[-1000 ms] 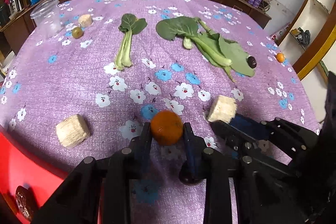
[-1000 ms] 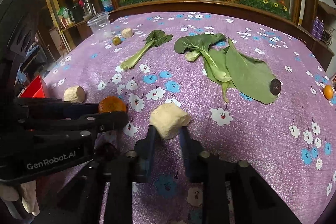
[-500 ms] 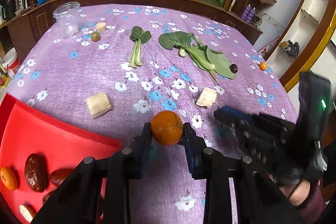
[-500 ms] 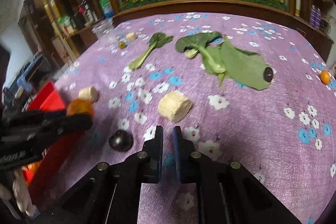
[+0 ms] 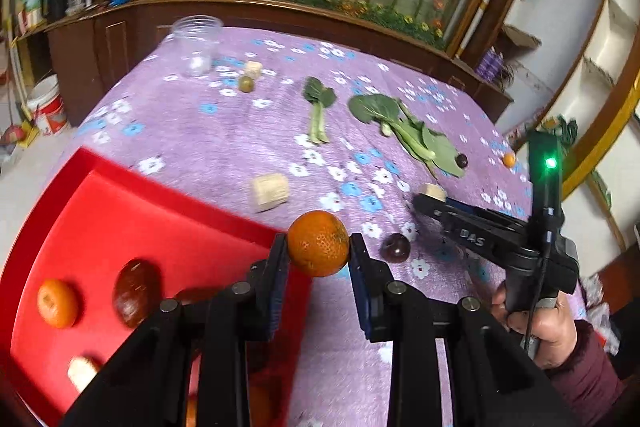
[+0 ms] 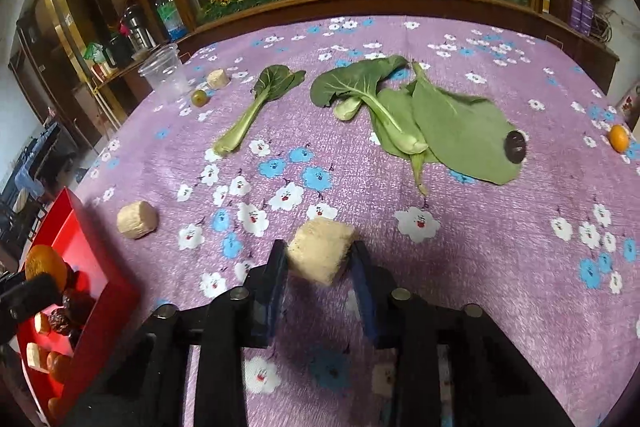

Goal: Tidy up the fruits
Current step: 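Carry the orange and yam chunk into the red tray and release both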

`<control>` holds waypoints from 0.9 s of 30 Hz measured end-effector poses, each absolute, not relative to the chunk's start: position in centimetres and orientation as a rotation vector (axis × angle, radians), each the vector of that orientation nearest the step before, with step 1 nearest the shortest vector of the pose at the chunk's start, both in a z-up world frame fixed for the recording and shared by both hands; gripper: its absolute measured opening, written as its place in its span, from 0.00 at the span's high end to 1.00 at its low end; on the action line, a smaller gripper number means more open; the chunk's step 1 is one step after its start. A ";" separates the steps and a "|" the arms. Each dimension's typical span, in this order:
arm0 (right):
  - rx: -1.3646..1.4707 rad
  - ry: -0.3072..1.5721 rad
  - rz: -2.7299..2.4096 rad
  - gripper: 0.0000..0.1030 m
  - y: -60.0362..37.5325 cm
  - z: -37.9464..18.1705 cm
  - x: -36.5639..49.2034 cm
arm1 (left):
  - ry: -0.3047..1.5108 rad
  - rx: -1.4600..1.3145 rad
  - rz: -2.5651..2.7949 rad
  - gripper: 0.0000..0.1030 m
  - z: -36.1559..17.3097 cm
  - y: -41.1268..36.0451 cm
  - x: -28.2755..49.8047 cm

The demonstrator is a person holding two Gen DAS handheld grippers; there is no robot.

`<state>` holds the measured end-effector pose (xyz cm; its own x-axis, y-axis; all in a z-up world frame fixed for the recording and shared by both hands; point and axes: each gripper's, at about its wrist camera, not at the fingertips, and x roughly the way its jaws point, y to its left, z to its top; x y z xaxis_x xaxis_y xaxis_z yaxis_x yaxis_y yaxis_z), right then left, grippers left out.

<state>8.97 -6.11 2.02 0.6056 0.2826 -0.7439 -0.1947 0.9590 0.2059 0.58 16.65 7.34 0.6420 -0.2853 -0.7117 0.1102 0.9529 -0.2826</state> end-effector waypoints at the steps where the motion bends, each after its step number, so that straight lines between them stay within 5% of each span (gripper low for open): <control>1: 0.108 0.874 0.284 0.68 -6.0 2.3 8.6 | 0.839 -0.241 -0.219 0.73 7.4 17.4 0.1; 13: 0.020 0.821 0.510 0.68 2.1 6.7 1.5 | 0.766 -0.394 0.016 0.72 6.8 27.3 -7.2; 27: -0.069 0.893 0.773 0.67 13.2 4.9 -4.4 | 0.757 -0.384 0.121 0.72 5.7 31.3 -7.9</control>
